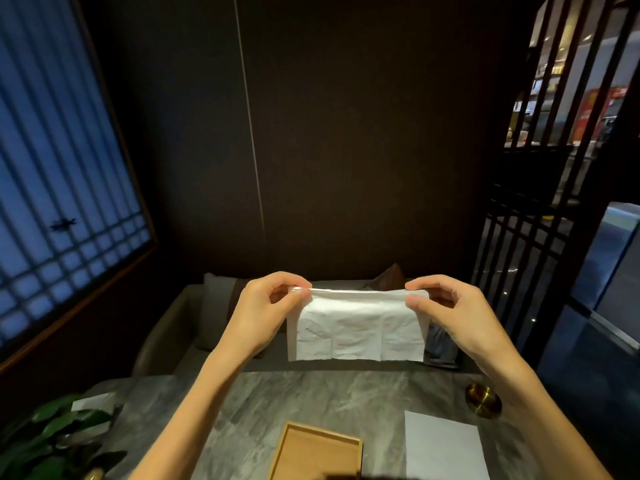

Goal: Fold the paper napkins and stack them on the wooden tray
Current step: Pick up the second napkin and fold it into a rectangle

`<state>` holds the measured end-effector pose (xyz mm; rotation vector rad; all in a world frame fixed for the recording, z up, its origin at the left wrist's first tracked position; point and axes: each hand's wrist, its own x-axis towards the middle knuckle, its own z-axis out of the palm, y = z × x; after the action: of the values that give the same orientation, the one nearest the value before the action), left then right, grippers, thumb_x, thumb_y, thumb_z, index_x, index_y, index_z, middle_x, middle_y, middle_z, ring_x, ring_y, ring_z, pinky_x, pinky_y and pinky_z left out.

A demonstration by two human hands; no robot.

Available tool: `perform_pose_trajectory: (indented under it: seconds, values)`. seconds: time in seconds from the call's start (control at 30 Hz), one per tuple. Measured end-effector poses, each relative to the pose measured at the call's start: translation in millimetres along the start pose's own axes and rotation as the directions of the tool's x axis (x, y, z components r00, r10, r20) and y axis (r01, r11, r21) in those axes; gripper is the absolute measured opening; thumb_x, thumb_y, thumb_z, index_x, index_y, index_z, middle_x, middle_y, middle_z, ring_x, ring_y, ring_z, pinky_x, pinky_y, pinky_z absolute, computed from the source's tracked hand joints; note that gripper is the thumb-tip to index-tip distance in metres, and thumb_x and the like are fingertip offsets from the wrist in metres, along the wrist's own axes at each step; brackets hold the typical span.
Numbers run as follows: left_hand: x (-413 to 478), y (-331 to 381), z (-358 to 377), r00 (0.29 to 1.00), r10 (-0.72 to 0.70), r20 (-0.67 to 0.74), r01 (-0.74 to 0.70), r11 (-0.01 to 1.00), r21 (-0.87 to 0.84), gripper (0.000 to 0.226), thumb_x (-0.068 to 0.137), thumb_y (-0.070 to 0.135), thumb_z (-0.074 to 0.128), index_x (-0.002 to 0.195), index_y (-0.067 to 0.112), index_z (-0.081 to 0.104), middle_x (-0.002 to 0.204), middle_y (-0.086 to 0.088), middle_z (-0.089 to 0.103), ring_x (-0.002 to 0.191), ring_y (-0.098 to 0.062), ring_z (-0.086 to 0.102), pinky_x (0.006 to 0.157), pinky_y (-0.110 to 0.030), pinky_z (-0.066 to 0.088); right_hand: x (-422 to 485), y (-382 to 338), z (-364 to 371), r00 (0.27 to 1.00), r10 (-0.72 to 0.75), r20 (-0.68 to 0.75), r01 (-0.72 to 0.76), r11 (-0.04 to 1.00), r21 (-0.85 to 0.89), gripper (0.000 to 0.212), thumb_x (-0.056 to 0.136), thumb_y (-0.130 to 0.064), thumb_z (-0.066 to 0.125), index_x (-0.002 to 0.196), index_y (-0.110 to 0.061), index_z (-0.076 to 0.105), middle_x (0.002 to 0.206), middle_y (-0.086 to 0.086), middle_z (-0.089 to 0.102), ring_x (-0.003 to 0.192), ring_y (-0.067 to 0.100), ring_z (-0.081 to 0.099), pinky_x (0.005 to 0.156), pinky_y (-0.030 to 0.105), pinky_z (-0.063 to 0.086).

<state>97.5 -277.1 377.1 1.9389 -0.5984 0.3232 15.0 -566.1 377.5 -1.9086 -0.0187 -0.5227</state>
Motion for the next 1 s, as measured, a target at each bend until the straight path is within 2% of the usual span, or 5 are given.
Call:
perform_pose_trajectory:
  seconds: [0.53,0.6,0.7,0.87,1.0]
  values:
    - [15,17,12,0.992,0.124,-0.029,-0.118,0.981,0.152,0.023,0.093,0.022,0.07,0.09,0.045,0.066,0.09,0.03,0.065,0.095,0.011,0.063,0.066,0.0,0.05,11,-1,-20,0.996,-0.063,-0.061,0.066,0.997,0.038,0.017,0.086,-0.021,0.075,0.083,-0.038,0.074,0.096,-0.015,0.074,0.092,0.004,0.069,0.072,0.024,0.059]
    - [17,15,16,0.996,0.086,-0.032,-0.073,0.958,0.277,0.019,0.094,0.024,0.069,0.089,0.041,0.065,0.09,0.028,0.057,0.092,-0.002,0.063,0.064,-0.004,0.048,12,0,-17,0.986,-0.106,-0.125,0.096,0.992,-0.079,0.014,0.085,-0.024,0.075,0.083,-0.037,0.074,0.108,-0.019,0.068,0.102,0.002,0.064,0.084,0.021,0.05]
    - [14,10,24,0.999,0.05,0.022,-0.053,0.789,0.612,0.021,0.092,0.042,0.063,0.113,0.036,0.061,0.114,0.015,0.04,0.116,-0.011,0.037,0.093,-0.023,0.033,15,-12,-12,0.965,-0.252,-0.072,0.225,0.936,-0.27,0.01,0.089,-0.028,0.07,0.087,-0.038,0.069,0.104,-0.028,0.066,0.103,-0.01,0.057,0.085,0.009,0.043]
    - [2,25,62,0.841,0.01,0.542,0.001,1.0,-0.02,0.056,0.087,0.055,0.069,0.138,0.041,0.051,0.139,0.03,0.05,0.13,0.013,0.043,0.111,-0.025,0.036,32,-53,5,0.788,-0.158,0.595,0.537,0.649,-0.539,0.011,0.094,-0.028,0.065,0.093,-0.038,0.062,0.097,-0.017,0.063,0.092,-0.001,0.057,0.079,0.019,0.044]
    - [-9,15,85,0.843,-0.003,0.538,0.14,0.967,-0.215,0.03,0.099,0.03,0.064,0.116,0.006,0.07,0.111,-0.025,0.071,0.094,-0.032,0.068,0.083,-0.045,0.052,40,-52,17,0.757,-0.182,0.627,0.576,0.638,-0.511,0.014,0.094,-0.023,0.065,0.097,-0.036,0.065,0.1,-0.015,0.061,0.099,0.002,0.057,0.082,0.022,0.049]
